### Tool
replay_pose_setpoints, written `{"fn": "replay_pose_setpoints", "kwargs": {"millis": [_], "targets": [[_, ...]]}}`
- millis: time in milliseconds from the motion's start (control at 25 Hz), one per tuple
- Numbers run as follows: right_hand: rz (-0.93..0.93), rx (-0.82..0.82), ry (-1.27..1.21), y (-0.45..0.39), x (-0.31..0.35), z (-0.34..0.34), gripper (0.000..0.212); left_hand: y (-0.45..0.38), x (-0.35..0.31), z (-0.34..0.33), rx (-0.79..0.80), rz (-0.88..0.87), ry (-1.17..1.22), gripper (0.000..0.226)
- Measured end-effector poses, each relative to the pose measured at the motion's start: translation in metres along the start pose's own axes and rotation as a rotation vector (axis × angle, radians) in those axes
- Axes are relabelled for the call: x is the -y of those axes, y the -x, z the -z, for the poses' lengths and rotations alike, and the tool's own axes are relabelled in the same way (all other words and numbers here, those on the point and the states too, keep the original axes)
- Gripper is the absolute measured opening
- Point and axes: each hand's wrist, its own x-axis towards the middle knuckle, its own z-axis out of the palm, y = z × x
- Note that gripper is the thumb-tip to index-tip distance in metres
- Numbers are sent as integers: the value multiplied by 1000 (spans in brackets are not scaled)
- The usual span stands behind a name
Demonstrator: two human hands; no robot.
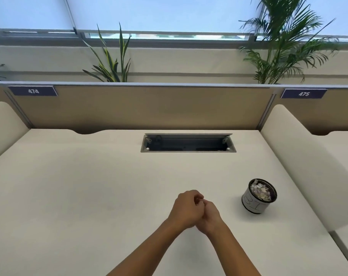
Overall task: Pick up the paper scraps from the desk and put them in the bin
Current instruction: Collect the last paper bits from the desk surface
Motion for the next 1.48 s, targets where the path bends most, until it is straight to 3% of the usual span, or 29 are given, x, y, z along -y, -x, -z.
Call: {"fn": "replay_pose_setpoints", "kwargs": {"millis": [280, 480, 600, 800, 920, 1080, 1320, 1480], "targets": [[10, -80, -190, 16, 30, 45, 28, -22, 25, -34, -90, -45, -110, 26], [67, -91, -237, 36, 63, 66, 28, -34, 68, -53, 101, 34, -357, 74], [112, -65, -230, 49, 84, 68, 27, -39, 74, -59, 172, 100, -339, 106], [296, -38, -151, 65, 139, 63, 23, -40, 89, -59, 169, 77, -247, 118], [509, -102, 12, 67, 173, 70, 23, -41, 93, -60, 169, 62, -269, 120], [803, -292, 574, 60, 194, 86, 29, -40, 95, -60, 161, 64, -251, 122], [764, -231, 807, 53, 196, 89, 46, -40, 98, -61, 153, 62, -219, 122], [827, -264, 915, 60, 201, 99, 37, -40, 98, -62, 137, 53, -197, 122]]}}
